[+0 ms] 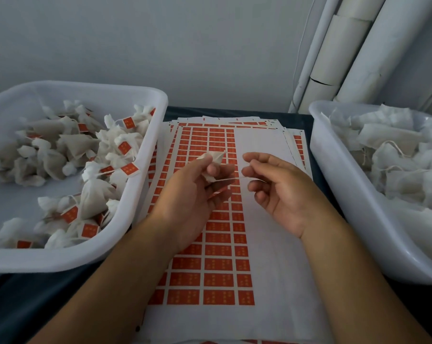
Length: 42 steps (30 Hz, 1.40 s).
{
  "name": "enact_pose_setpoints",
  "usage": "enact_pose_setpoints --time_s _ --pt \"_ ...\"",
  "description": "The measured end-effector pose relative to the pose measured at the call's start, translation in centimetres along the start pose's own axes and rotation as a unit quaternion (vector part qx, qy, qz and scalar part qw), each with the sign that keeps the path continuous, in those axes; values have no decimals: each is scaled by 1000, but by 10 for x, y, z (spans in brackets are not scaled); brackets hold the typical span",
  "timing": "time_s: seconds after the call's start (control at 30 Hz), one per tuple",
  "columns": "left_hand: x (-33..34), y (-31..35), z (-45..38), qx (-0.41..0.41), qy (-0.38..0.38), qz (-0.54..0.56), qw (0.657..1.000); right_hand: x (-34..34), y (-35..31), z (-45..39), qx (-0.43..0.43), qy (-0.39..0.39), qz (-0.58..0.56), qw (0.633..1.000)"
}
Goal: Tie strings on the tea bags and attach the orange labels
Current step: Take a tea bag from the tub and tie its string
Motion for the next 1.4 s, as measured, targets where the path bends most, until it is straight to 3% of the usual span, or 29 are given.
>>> enact_pose_setpoints --time_s 0.17,0.27,0.33,0.43,0.57,0.7,0.87,0.97,1.2,1.4 --pt "3 1 2 15 -41 44 998 -4 2 -3 30 38 -108 993" --pt "8 2 3 12 -28 -66 997 -7 1 -4 -4 59 -56 997" --pt "7 1 3 -10 17 -237 971 -7 -1 -4 -64 80 46 994" --pt "0 -6 2 31 40 -410 911 -5 -5 -2 -194 99 221 951" --pt "-2 -13 -4 77 46 -477 875 1 -7 1 -292 70 281 912" --pt "3 -15 -2 137 39 -538 831 7 -8 7 -328 5 297 897" --pt "10 -15 5 268 -13 -551 791 19 -7 18 -359 -75 381 849" --pt "12 -16 7 300 -53 -525 795 24 -3 18 -352 -114 425 826" --pt "17 -13 14 204 -140 -434 866 13 -4 13 -280 -108 414 860" --pt "4 -9 7 117 -73 -398 907 4 -10 11 -311 -86 393 861"
Point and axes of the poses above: each hand's wrist, its own z-axis away from the middle knuckle, its own x-axis out of the palm, y = z × x, the point moved 2 cm from there along -z, towards the middle knuckle, and after that the axes turned 6 degrees about -z, right-handed, at the moved point
